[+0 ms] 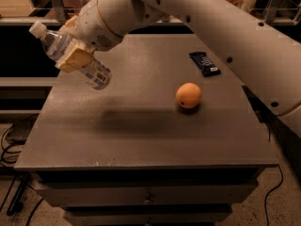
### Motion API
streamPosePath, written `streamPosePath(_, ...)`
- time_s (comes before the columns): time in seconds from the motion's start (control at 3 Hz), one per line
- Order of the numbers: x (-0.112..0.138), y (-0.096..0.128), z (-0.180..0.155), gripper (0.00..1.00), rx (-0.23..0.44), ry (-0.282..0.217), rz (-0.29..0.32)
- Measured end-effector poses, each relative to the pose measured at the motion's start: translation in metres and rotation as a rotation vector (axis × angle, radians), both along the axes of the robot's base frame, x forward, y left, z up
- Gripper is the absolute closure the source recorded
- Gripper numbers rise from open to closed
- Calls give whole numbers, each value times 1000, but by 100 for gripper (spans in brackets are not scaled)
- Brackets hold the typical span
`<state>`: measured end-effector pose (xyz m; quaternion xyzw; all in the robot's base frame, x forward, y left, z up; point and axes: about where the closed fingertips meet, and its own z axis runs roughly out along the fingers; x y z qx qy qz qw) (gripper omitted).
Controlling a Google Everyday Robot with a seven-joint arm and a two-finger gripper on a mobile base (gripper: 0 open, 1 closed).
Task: Place blue plastic bottle upright
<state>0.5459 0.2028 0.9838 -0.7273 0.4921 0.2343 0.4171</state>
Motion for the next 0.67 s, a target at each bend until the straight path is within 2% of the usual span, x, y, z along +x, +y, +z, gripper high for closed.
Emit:
streamPosePath(0.33,-9,5,5,100,127,-44,71)
streamPosePath(0.67,-13,4,8,100,247,-50,105)
